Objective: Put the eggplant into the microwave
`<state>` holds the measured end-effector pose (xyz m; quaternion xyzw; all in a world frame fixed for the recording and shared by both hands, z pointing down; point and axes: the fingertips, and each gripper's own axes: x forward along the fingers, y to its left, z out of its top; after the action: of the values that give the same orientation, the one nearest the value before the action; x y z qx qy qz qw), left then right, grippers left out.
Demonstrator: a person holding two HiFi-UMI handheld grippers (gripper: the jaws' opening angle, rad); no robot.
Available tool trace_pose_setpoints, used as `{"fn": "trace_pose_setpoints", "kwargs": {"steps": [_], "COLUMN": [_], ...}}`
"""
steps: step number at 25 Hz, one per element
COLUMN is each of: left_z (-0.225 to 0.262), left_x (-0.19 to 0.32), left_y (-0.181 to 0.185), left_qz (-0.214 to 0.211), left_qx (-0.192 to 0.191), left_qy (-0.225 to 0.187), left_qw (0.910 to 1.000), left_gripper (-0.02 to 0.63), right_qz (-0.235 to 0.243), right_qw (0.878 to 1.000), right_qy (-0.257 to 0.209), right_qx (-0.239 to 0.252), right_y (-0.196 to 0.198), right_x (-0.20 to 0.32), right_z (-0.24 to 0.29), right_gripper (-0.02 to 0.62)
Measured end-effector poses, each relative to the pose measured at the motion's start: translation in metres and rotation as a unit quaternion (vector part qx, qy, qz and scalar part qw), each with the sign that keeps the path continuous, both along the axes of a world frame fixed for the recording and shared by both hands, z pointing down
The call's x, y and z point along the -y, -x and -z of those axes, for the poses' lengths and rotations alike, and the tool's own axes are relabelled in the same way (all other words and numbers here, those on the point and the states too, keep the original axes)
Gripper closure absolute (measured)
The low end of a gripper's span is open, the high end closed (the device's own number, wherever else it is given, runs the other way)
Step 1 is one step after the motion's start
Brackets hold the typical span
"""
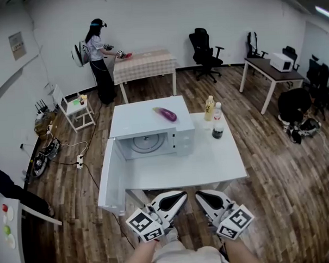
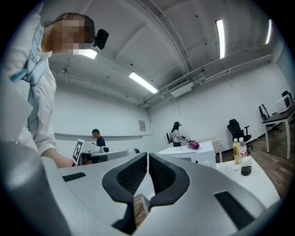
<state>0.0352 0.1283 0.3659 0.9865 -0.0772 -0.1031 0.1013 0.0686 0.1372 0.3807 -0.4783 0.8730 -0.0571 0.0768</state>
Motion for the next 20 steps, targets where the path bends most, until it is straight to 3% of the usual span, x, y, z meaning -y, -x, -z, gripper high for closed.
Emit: {"fn": "trace_pose_setpoints", "kwargs": {"steps": [17,20], "left_z": [0.022,0.025], "left_x": [0.137,0.155], "left_y": [0.006,0.004], "left_qz": [-0.017,-0.025], "left_qx": [0.002,0.011], "left_qy": [-0.049,-0.063], "left_qw": [0.9987,0.9976], "left_gripper": [0.601,0.573], "right_qz": [0.012,0.006], "right_qw": [1.0,1.0], "right_qy": [-0.011,-0.016], "right_qx": [-0.009,-0.008], "right_y": [0.001,0.001], "right_x": [0.125,0.14], "right_z": [0.018,0.019], "right_gripper": [0.56,0.56]}}
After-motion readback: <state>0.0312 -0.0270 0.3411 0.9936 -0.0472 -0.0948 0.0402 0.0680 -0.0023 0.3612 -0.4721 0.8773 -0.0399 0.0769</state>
